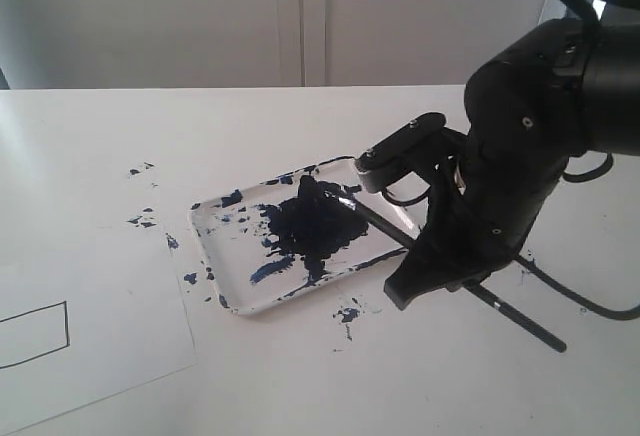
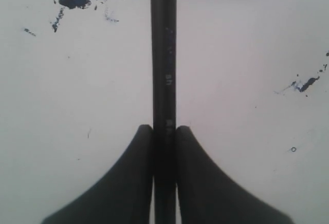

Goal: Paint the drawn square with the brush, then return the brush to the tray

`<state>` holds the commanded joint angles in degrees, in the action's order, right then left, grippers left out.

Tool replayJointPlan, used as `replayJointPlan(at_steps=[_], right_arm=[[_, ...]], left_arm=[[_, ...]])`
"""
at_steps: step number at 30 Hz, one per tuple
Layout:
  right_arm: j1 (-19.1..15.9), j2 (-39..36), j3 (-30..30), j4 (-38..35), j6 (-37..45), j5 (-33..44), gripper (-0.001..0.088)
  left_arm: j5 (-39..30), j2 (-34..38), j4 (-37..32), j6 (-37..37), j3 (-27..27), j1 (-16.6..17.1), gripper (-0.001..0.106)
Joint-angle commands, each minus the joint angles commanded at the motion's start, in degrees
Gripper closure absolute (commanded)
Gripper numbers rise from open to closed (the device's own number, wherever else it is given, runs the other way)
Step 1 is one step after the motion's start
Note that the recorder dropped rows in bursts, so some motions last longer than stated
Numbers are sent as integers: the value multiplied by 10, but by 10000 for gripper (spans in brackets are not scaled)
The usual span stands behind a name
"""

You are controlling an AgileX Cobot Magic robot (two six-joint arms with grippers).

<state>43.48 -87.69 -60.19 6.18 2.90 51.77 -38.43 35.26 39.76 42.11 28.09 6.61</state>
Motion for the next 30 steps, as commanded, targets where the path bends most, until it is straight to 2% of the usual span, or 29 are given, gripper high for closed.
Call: replayJointPlan(at_steps=[7, 9, 14, 17, 22, 25, 29, 30], right_arm=[[11, 2, -22, -116, 104, -4, 868], [25, 2, -36, -118, 105, 3, 868], [53, 2, -58, -116, 107, 4, 868], [62, 2, -63, -113, 109, 4, 868], [67, 2, -64, -112, 111, -10, 868], [67, 2, -64, -111, 111, -24, 868], [67, 2, -64, -116, 114, -33, 868], [67, 2, -64, -119, 115, -33, 868]], left_arm=[[12, 103, -39, -8, 11, 0, 1053], [9, 128, -88, -54, 30, 0, 1053], [-11, 184, -333, -241, 87, 0, 1053], [-9, 213, -375, -239, 100, 0, 1053], [6, 262, -381, -198, 95, 0, 1037], [7, 297, -380, -212, 92, 0, 891], [13, 329, -381, -214, 90, 0, 567], [14, 335, -384, -214, 88, 0, 519]])
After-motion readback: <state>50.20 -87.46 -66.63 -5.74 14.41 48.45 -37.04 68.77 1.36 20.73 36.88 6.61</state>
